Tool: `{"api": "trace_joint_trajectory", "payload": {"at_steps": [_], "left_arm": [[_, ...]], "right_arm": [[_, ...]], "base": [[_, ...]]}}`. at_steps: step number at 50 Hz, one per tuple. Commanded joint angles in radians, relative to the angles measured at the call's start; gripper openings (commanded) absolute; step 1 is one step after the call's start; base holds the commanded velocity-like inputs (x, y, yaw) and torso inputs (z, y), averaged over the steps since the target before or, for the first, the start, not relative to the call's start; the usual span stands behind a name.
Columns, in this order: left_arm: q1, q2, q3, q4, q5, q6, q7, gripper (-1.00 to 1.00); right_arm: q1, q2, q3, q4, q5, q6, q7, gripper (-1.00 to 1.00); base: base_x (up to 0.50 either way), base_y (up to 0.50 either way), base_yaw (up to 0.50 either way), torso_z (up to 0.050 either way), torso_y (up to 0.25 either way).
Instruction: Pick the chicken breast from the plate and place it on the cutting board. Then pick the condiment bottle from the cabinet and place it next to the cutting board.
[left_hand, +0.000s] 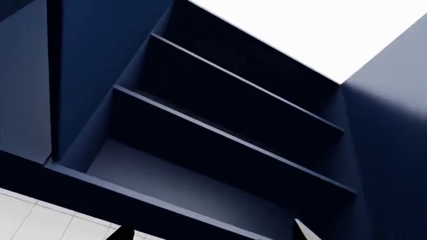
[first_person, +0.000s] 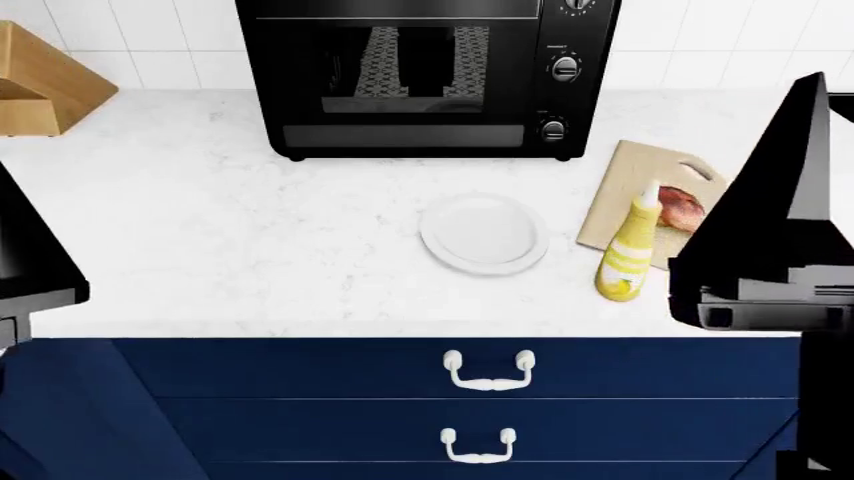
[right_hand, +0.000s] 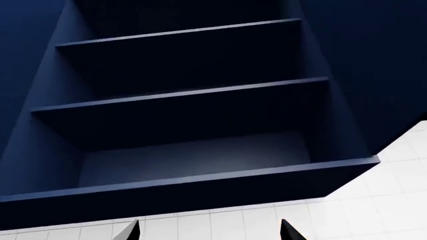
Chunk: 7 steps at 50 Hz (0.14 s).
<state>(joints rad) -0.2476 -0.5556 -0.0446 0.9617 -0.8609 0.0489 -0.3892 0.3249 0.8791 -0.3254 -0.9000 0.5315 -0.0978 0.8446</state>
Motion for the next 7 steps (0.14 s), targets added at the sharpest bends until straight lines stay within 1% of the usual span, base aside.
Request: {"api": "trace_joint_trajectory", "payload": {"at_steps": [1, 7], "left_arm": [[0.007, -0.019, -0.018, 0.027, -0.023, 0.018, -0.014, 1.0], [0.008, -0.025, -0.026, 0.029, -0.031, 0.027, -0.021, 1.0]], "right_arm": [[-0.034, 0.046, 0.04, -0.102, -0.015, 0.005, 0.052, 1.0], [-0.051, 0.065, 0.057, -0.129, -0.025, -0.009, 0.071, 1.0]], "base": [[0.0, 0.0, 0.0, 0.0, 0.0], [0.0, 0.0, 0.0, 0.0, 0.0]]}}
